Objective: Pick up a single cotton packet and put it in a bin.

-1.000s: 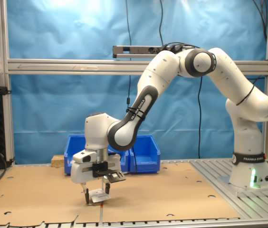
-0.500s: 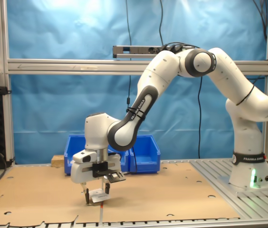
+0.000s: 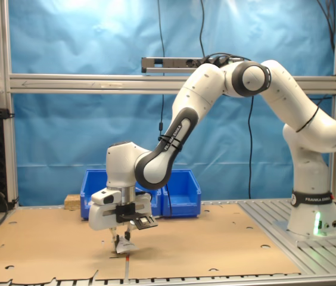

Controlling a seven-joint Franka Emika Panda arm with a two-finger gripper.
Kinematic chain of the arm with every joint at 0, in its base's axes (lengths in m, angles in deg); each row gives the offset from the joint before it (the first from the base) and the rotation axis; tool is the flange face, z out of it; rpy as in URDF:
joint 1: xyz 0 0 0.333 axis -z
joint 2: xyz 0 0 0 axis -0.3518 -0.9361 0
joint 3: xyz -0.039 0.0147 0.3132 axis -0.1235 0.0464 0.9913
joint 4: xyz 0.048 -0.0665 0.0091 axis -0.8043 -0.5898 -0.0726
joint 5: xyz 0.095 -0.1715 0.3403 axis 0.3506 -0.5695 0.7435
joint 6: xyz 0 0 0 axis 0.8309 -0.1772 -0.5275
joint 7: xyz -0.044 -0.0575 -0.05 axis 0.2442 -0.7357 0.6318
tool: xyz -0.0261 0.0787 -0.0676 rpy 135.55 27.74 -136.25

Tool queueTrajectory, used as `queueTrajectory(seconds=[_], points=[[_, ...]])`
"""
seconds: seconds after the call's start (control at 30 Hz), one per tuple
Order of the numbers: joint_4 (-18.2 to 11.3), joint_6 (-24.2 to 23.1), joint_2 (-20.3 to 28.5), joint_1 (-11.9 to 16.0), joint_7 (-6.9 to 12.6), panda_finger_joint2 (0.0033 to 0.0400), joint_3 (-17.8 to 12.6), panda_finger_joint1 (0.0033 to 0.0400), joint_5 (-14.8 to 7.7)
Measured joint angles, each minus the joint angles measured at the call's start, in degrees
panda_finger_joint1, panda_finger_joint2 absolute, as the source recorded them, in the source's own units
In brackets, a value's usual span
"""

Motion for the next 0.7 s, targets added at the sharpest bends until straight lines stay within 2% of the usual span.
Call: queueTrajectory(seconds=[0.17, 0.2, 0.7], points=[[0.2, 0.0, 0.0, 0.0, 0.0, 0.0134, 0.0, 0.0134, 0.0], [0.2, 0.0, 0.0, 0.0, 0.0, 0.008, 0.0, 0.008, 0.0], [0.2, 0.0, 0.0, 0.0, 0.0, 0.008, 0.0, 0.008, 0.0]])
